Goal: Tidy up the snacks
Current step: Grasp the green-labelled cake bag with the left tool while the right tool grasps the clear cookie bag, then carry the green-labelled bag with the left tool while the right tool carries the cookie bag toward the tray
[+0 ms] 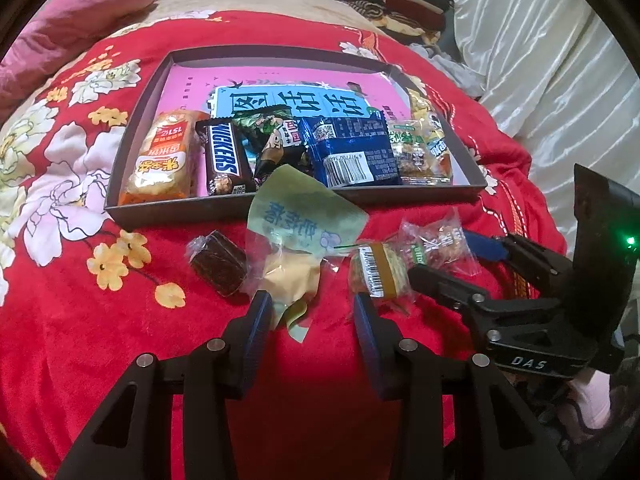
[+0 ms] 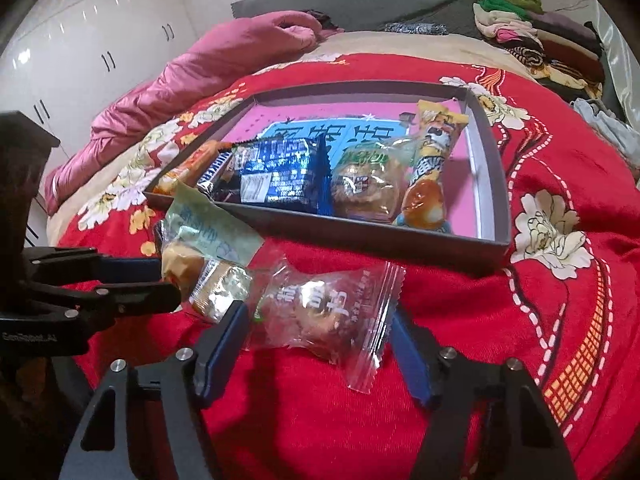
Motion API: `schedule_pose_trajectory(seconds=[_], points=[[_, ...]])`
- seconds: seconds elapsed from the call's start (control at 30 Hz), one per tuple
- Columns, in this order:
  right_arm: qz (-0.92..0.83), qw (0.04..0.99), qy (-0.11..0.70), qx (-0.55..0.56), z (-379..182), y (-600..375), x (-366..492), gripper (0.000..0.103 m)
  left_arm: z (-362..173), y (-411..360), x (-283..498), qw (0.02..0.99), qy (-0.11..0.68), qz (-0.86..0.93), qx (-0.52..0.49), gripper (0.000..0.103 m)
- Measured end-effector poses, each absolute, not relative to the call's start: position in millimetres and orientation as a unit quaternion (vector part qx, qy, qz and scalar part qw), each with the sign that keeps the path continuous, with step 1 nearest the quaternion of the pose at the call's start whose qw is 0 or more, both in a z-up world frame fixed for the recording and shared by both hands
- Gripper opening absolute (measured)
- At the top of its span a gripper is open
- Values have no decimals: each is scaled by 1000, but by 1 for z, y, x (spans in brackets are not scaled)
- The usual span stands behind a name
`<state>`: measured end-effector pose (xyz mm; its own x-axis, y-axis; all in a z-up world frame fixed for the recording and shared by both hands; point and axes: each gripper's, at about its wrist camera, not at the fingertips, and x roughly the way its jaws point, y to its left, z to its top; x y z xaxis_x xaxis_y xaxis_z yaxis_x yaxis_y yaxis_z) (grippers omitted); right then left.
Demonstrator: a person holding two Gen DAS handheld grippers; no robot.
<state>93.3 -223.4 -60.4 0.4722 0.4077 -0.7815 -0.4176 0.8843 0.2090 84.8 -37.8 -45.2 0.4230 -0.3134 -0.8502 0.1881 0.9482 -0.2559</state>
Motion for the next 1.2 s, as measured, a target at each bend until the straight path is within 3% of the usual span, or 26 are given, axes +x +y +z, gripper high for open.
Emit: schedule_pose_trajectory(seconds=[0.37, 0.6, 0.7, 0.97, 1.0, 1.2], points=[[242, 864, 442, 1, -59, -229, 99, 55, -49, -40, 91, 845, 513, -137, -62, 44], [245, 874, 420, 26, -46, -240, 97, 54, -56, -47, 96, 850, 512, -122, -37, 44], [248, 877, 410, 32, -41, -241, 97, 54, -57, -50, 96, 855, 506, -116, -19, 31], [262, 885, 382, 41, -28, -242, 93, 54, -47, -43, 90, 860, 492, -129, -36, 29], [265, 886, 378, 42, -27, -242, 93, 54, -43, -42, 88, 862, 488, -134, -39, 23], [269, 890, 364, 48, -21, -243, 92, 54, -23, -41, 83, 869, 471, -145, -43, 21]])
